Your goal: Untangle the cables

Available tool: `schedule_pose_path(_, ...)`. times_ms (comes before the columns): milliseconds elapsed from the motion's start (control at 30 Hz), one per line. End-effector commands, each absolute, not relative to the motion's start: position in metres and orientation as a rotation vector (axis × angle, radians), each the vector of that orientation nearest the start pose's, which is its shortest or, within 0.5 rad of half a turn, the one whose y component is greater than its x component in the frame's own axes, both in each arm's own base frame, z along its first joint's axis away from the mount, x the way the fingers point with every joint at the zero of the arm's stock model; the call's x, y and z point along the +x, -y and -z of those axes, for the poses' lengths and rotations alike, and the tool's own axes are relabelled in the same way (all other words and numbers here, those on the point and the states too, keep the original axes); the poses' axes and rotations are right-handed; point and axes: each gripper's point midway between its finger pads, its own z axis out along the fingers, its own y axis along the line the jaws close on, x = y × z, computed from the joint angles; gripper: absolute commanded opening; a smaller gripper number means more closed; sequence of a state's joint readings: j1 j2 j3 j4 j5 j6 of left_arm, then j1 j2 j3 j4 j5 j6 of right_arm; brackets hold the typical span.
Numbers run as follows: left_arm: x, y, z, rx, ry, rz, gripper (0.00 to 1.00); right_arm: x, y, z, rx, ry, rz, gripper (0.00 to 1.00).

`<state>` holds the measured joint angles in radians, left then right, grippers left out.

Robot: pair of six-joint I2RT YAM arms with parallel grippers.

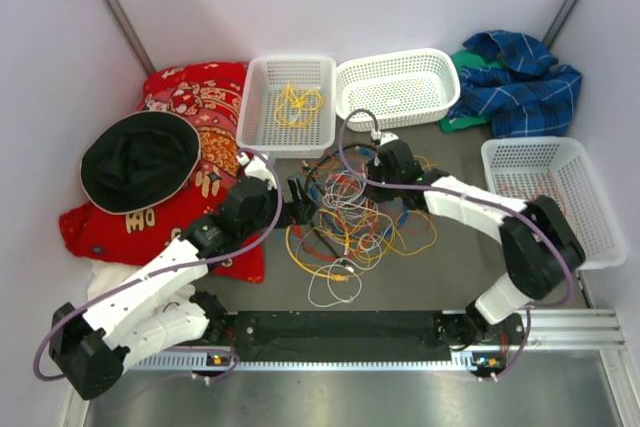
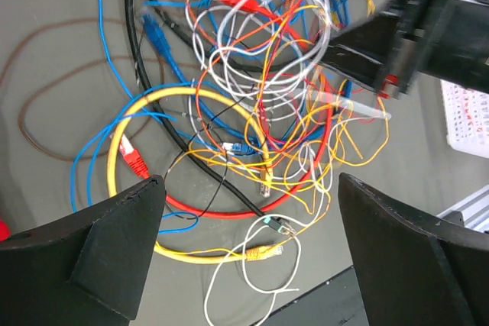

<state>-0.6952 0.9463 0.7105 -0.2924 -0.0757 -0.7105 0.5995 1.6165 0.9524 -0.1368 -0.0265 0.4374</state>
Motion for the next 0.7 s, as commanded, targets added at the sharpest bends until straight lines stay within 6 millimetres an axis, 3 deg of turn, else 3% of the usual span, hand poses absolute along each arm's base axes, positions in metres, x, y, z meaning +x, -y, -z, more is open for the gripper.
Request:
schedule_pose_path(0, 0.246, 0.209, -0.213, -0.042, -2.036, 0.750, 0.99, 0.326, -0.262, -0.191, -0.266, -2.126, -0.543, 0.00)
schedule_pose_path(33, 0.247, 0.208, -0.218, -0.040, -2.020, 0.748, 0.99, 0.321, -0.259, -0.202, -0.285, -2.103, -0.530, 0.00)
schedule_pose_path(67, 0.250, 0.208, -0.226, -0.039, -1.996, 0.748, 0.99, 0.313, -0.254, -0.227, -0.280, -2.046, -0.533, 0.00)
schedule_pose_path(200, 0.261, 0.208, -0.254, -0.021, -1.906, 0.732, 0.99, 0.280, -0.241, -0.253, -0.330, -2.016, -0.528, 0.00)
schedule_pose_path(433, 0.280, 0.218, -0.299, -0.013, -1.775, 0.766, 0.99, 0.246, -0.213, -0.272, -0.324, -1.961, -0.540, 0.00)
schedule_pose_path(667, 0.279, 0.251, -0.324, 0.064, -1.665, 0.972, 0.99, 0.238, -0.207, -0.276, -0.316, -1.958, -0.554, 0.00)
